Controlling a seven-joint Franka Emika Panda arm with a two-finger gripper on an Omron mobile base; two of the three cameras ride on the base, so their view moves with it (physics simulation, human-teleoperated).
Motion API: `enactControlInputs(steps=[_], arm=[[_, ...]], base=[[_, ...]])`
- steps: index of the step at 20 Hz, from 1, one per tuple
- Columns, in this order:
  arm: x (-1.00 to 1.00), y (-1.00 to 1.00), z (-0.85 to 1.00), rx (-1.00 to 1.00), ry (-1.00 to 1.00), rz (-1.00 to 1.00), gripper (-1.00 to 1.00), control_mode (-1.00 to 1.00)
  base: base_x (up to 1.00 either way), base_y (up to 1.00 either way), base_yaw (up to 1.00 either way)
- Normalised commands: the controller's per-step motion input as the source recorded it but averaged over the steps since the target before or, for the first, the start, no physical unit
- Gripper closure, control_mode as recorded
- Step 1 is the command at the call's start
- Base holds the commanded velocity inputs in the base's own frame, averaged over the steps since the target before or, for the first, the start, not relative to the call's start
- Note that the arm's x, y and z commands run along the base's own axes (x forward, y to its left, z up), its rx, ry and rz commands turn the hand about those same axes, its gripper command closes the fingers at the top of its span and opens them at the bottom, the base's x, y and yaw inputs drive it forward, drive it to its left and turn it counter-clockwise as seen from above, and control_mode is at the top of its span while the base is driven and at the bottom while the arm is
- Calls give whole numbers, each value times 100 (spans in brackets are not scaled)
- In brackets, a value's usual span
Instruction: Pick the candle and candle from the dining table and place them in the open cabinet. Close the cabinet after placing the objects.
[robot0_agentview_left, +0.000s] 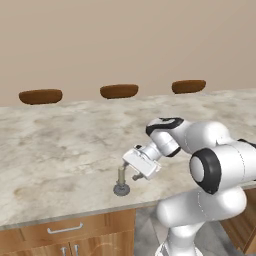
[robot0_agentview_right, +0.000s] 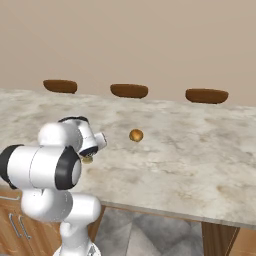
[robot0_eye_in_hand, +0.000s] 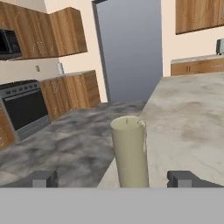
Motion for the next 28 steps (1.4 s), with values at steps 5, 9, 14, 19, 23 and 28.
enactControlInputs(steps=[5,9,14,19,23,28], arm=[[8,11,-9,0,0,2,-100,-100],[9,6,-6,0,0,3,-100,-100],[5,0,-5,0,0,1,-100,-100],[1,5,-7,0,0,0,-100,-100],[5,16,-11,0,0,0,-100,-100],[1,15,-6,0,0,0,-100,-100]], base=[[0,0,0],[0,0,0],[0,0,0],[0,0,0],[0,0,0],[0,0,0]])
